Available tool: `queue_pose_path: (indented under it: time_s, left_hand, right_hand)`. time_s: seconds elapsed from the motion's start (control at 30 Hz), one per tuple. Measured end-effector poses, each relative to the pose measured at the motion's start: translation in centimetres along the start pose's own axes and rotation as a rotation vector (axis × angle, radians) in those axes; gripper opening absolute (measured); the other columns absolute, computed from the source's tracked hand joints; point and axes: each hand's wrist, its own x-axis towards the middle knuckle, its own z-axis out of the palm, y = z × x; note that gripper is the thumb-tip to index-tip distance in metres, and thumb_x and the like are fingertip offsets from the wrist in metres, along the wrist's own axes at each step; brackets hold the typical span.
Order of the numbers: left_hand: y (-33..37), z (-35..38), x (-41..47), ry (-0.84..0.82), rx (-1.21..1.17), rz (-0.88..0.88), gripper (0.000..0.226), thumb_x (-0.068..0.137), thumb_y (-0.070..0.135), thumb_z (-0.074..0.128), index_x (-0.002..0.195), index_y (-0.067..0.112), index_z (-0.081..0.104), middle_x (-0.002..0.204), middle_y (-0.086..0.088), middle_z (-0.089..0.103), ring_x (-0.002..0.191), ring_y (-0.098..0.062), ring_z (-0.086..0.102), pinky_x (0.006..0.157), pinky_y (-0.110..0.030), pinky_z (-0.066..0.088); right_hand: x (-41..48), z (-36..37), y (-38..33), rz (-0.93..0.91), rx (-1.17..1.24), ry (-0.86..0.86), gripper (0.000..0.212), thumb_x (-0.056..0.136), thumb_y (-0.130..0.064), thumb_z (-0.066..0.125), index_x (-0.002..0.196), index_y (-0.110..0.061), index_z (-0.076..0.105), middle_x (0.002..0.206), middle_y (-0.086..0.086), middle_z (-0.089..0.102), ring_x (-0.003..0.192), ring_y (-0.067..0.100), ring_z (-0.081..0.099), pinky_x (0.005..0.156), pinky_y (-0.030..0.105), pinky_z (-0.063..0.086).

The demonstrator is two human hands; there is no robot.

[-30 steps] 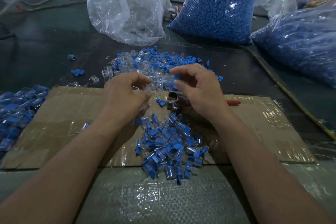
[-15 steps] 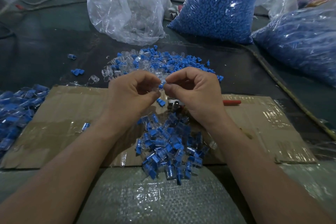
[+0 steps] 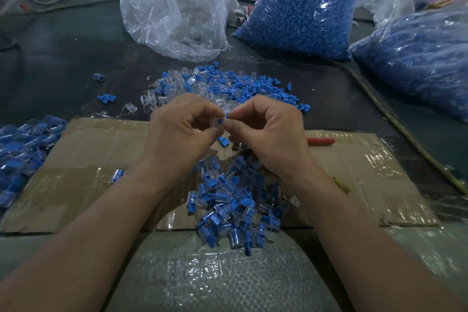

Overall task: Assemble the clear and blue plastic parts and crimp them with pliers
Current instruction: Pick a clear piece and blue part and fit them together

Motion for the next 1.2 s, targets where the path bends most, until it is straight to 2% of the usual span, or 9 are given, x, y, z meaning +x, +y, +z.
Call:
queue_pose_path:
  time_s: [0.27,0.43,0.6,0.73,0.87,1.0,1.07,1.13,1.2]
  left_hand:
    - [0.4,0.0,-0.2,-0.025,-0.049,-0.009,0.033,0.072,0.003,0.074,0.096,0.021,0.06,0.081,0.015,0.061,0.078,-0.005,0.062,0.067,-0.007,0.049]
    - [0.5,-0.1,-0.4,-0.064,-0.023,0.053,0.032,0.072,-0.001,0.074,0.1,0.011,0.063,0.082,0.003,0.065,0.074,-0.009,0.066,0.07,-0.015,0.053]
    - [1.0,-0.2,-0.3,-0.004,-0.101,0.059,0.034,0.072,0.0,0.074,0.097,0.019,0.06,0.083,0.011,0.063,0.078,-0.005,0.063,0.07,-0.011,0.05]
    - [1.2,-0.4,-0.2,0.031,-0.06,0.094,0.026,0.073,0.014,0.073,0.095,0.021,0.06,0.086,0.021,0.059,0.083,0.011,0.057,0.075,-0.006,0.044]
    - [1.3,-0.4,-0.2,0.031,-0.063,0.106,0.023,0.075,0.024,0.07,0.095,0.025,0.059,0.088,0.023,0.059,0.084,0.01,0.057,0.074,-0.011,0.046]
    - [1.0,-0.7,0.1,0.007,-0.293,-0.162,0.036,0.075,-0.002,0.069,0.087,0.032,0.061,0.081,0.008,0.065,0.078,-0.003,0.062,0.069,-0.018,0.052]
    - [0.9,-1.1,0.4,-0.062,-0.479,-0.304,0.025,0.076,0.003,0.069,0.085,0.026,0.065,0.076,0.004,0.067,0.071,-0.006,0.064,0.064,-0.016,0.051]
    - [0.9,-1.2,0.5,-0.162,-0.523,-0.35,0.011,0.073,0.016,0.07,0.082,0.02,0.066,0.071,0.003,0.069,0.064,-0.007,0.065,0.059,-0.015,0.05]
    - [1.1,-1.0,0.3,-0.205,-0.521,-0.348,0.013,0.066,0.021,0.069,0.078,0.018,0.066,0.067,0.001,0.07,0.059,-0.01,0.065,0.056,-0.016,0.051]
  right_hand:
    - [0.0,-0.3,0.0,0.037,-0.008,-0.03,0.018,0.075,-0.005,0.074,0.072,-0.019,0.062,0.066,0.0,0.066,0.057,0.012,0.064,0.057,0.024,0.056]
    - [-0.1,-0.3,0.2,0.03,-0.035,-0.067,0.017,0.074,-0.007,0.074,0.074,-0.02,0.064,0.066,-0.002,0.066,0.056,0.006,0.063,0.056,0.018,0.053]
    - [0.1,-0.3,0.1,0.057,0.044,-0.005,0.025,0.067,-0.013,0.078,0.08,-0.024,0.061,0.069,-0.006,0.063,0.062,0.005,0.06,0.059,0.017,0.052]
    - [0.2,-0.5,-0.2,0.159,0.168,-0.113,0.024,0.062,-0.024,0.072,0.086,-0.022,0.064,0.076,-0.005,0.067,0.069,0.009,0.064,0.065,0.021,0.054]
    - [0.1,-0.6,-0.4,0.172,0.317,-0.149,0.023,0.063,-0.016,0.069,0.086,-0.013,0.066,0.072,-0.001,0.068,0.063,0.009,0.063,0.059,0.018,0.053]
    - [0.2,-0.8,-0.1,0.175,0.272,-0.084,0.031,0.058,-0.024,0.07,0.087,-0.015,0.065,0.075,-0.002,0.069,0.068,0.008,0.066,0.064,0.018,0.053]
    - [0.2,-0.9,0.1,0.19,0.25,-0.069,0.032,0.055,-0.026,0.071,0.084,-0.017,0.062,0.071,-0.004,0.07,0.069,0.01,0.068,0.065,0.021,0.055]
    - [0.2,-0.9,0.3,0.174,0.187,-0.065,0.034,0.054,-0.031,0.072,0.083,-0.019,0.06,0.07,-0.005,0.069,0.07,0.012,0.068,0.069,0.027,0.057]
    - [0.2,-0.9,0.4,0.152,0.117,-0.063,0.036,0.053,-0.035,0.073,0.082,-0.022,0.057,0.071,-0.004,0.069,0.071,0.013,0.068,0.07,0.031,0.057]
